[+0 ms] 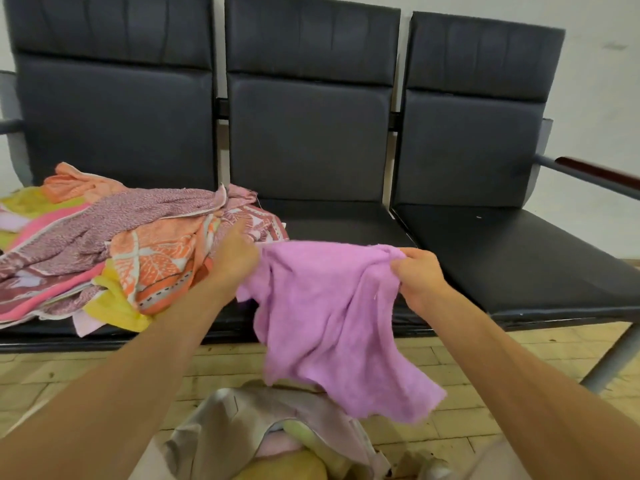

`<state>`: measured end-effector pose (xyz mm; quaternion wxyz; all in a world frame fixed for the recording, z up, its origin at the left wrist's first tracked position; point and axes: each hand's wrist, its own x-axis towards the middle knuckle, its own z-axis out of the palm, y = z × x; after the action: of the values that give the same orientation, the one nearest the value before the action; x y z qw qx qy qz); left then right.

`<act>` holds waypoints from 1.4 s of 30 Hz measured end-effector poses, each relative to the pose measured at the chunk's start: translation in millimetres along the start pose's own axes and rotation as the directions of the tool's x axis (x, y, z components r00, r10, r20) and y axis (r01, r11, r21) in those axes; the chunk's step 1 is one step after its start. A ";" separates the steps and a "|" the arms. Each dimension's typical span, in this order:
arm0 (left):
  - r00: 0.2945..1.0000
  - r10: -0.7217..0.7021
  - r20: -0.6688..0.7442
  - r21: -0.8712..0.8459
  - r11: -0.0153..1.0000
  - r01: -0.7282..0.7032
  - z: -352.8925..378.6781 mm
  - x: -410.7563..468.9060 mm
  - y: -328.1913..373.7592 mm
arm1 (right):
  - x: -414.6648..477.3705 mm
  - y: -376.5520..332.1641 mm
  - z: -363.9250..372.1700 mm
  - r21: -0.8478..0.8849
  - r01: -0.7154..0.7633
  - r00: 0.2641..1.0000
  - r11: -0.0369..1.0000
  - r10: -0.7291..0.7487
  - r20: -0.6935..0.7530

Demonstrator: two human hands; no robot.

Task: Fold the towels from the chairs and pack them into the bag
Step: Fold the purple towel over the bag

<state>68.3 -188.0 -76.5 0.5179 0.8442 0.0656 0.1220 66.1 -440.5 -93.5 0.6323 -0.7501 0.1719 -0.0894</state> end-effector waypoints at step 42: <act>0.876 0.147 0.459 0.769 0.428 -0.474 34.2 -52.9 -65.2 | -22.5 4.1 -3.7 -0.580 0.406 0.908 0.706 -0.381 0.172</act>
<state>27.8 -200.3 -156.7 -0.0058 0.9915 -0.1273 0.0275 43.4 -436.1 -95.0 0.3292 -0.9325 0.0148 -0.1479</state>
